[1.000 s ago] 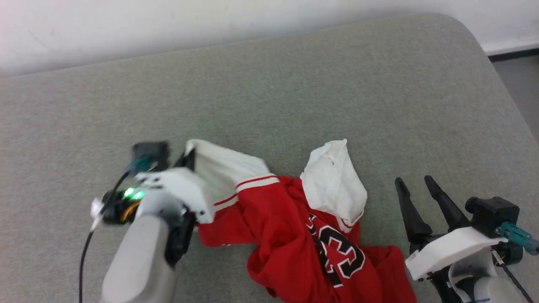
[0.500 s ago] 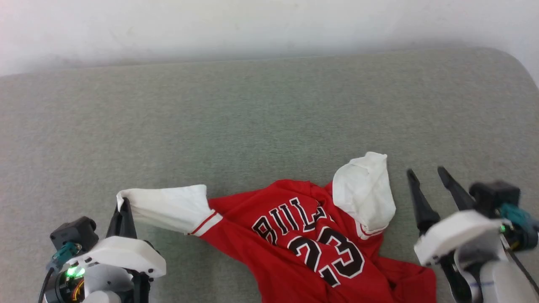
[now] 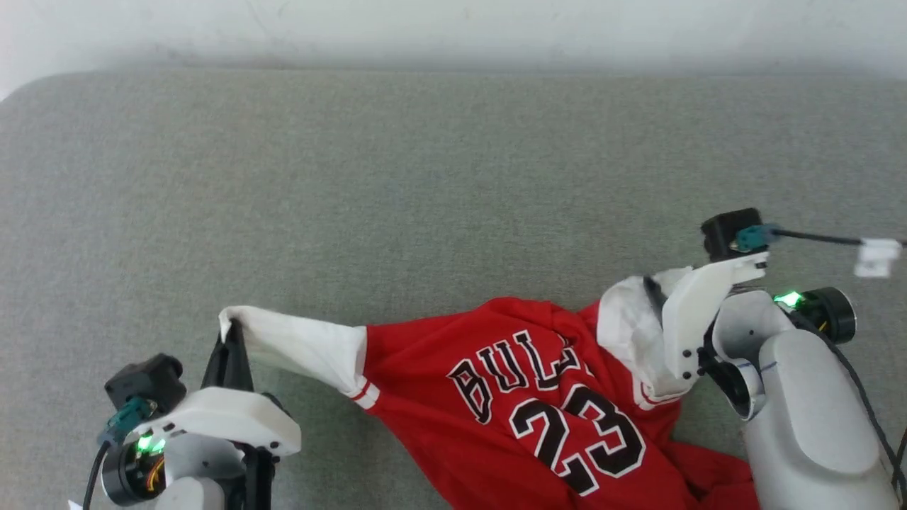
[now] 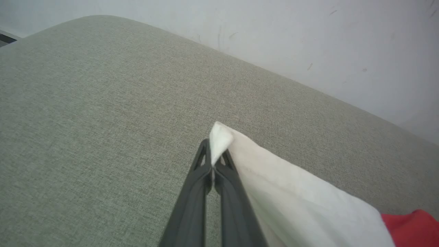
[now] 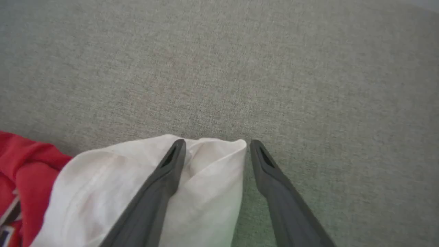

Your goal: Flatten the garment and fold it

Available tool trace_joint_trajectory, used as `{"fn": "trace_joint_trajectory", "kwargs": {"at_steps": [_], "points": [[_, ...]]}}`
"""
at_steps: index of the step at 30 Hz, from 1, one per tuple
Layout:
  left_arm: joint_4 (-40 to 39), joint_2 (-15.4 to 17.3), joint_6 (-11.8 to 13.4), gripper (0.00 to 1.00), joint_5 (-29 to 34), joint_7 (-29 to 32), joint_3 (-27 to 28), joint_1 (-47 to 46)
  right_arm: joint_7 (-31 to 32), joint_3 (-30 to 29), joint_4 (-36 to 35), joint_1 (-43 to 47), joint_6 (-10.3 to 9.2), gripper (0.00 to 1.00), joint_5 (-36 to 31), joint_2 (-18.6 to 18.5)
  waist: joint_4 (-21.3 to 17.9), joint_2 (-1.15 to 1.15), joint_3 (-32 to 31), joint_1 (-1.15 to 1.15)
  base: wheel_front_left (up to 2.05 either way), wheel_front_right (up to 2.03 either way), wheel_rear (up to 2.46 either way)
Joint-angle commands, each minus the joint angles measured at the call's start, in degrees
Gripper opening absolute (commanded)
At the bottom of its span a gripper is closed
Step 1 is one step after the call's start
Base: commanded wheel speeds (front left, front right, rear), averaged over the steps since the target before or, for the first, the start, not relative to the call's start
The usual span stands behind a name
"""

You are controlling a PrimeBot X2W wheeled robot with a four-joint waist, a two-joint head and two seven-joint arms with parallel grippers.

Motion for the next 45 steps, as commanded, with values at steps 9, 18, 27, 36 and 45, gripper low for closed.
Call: {"fn": "trace_joint_trajectory", "kwargs": {"at_steps": [9, 18, 27, 36, 45], "points": [[1.2, -0.2, -0.9, 0.0, -0.7, -0.4, -1.2, -1.4, 16.0, -0.8, 0.7, -0.2, -0.05, 0.0, -3.0, 0.1, 1.4, 0.01, 1.5, 0.0, 0.0, 0.0, 0.0], [1.3, 0.6, -1.2, 0.0, -1.1, -2.3, -0.6, -1.1, 4.1, -4.7, -8.9, 4.9, -0.05, 0.0, 3.2, 0.1, -0.6, 0.01, -2.1, 0.0, 0.0, 0.0, 0.0], [-4.1, 1.2, -2.8, 0.0, -3.3, -7.2, 1.9, -0.9, -15.2, -8.1, -18.6, 14.8, -0.05, 0.0, 10.5, 0.1, -3.7, 0.01, -6.3, 0.0, 0.0, 0.0, 0.0], [-10.7, 1.9, -8.2, 0.0, -12.3, -3.8, 3.0, -7.7, -14.0, -8.4, -28.1, 13.3, -0.05, 0.0, 7.6, -1.1, -6.3, 0.01, -7.4, 0.0, 0.0, 0.0, 0.0], [-12.7, 6.1, -9.9, 0.0, -18.2, 4.3, 4.3, -22.7, -3.6, -3.5, -31.3, -3.1, -0.05, 0.0, 7.2, -11.7, -7.3, 0.01, -5.3, 0.0, 0.0, 0.0, 0.0]]}}
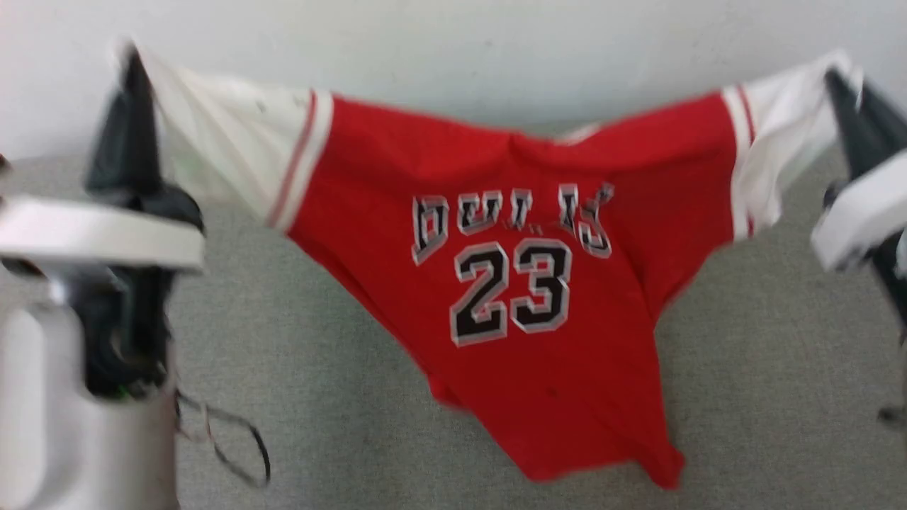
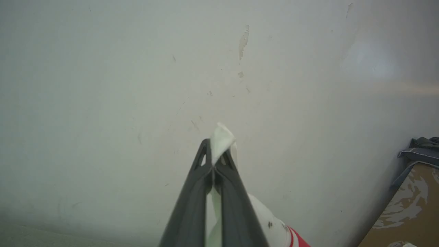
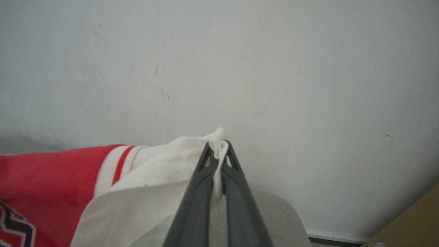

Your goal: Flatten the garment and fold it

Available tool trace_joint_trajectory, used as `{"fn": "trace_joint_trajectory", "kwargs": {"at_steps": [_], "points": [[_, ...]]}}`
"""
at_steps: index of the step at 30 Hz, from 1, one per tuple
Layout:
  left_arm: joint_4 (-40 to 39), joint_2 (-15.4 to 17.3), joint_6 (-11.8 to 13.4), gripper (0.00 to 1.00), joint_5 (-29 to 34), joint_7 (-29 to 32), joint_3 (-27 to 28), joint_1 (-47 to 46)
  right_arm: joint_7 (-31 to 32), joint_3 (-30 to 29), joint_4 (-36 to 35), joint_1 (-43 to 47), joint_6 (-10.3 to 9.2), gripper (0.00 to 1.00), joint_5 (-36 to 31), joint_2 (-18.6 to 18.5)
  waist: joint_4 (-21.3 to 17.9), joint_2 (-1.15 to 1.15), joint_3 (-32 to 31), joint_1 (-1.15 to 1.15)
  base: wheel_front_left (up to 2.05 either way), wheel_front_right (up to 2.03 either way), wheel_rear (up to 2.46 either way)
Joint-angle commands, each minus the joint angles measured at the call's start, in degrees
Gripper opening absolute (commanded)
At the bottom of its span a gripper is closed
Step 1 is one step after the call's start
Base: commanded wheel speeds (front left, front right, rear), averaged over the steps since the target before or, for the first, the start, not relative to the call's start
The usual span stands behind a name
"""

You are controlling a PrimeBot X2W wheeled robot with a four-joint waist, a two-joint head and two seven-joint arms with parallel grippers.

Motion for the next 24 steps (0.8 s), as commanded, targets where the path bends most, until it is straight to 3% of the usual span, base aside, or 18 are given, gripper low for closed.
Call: {"fn": "trace_joint_trajectory", "kwargs": {"at_steps": [1, 6, 11, 19, 24], "points": [[0.5, 1.3, -0.1, 0.0, -1.0, 1.2, 1.0, -4.5, 1.8, 1.5, 1.1, -5.1, -0.05, 0.0, 1.3, -2.1, -0.3, 0.0, 2.2, 0.0, 0.0, 0.0, 0.0], [3.6, 2.4, 1.6, 0.0, -4.0, 3.6, 3.2, -15.7, 4.7, 5.2, 6.6, -17.8, -0.05, 0.0, 3.5, -5.5, -0.8, 0.0, 8.2, 0.0, 0.0, 0.0, 0.0], [9.0, 5.5, 3.6, 0.0, -2.7, 4.6, 3.8, -29.6, 4.8, 8.1, 14.0, -32.7, -0.05, 0.0, 2.6, -7.6, -1.2, 0.0, 16.9, 0.0, 0.0, 0.0, 0.0], [18.5, 8.6, 4.7, 0.0, 0.8, -1.7, 5.2, -47.3, -1.9, 8.6, 23.5, -50.7, -0.05, 0.0, -2.1, -5.4, -2.1, 0.0, 24.8, 0.0, 0.0, 0.0, 0.0], [23.6, 9.3, 2.9, 0.0, 1.3, -7.6, 6.1, -54.2, -8.4, 8.1, 27.7, -58.3, -0.05, 0.0, -5.6, -3.4, -2.3, 0.0, 27.1, 0.0, 0.0, 0.0, 0.0]]}}
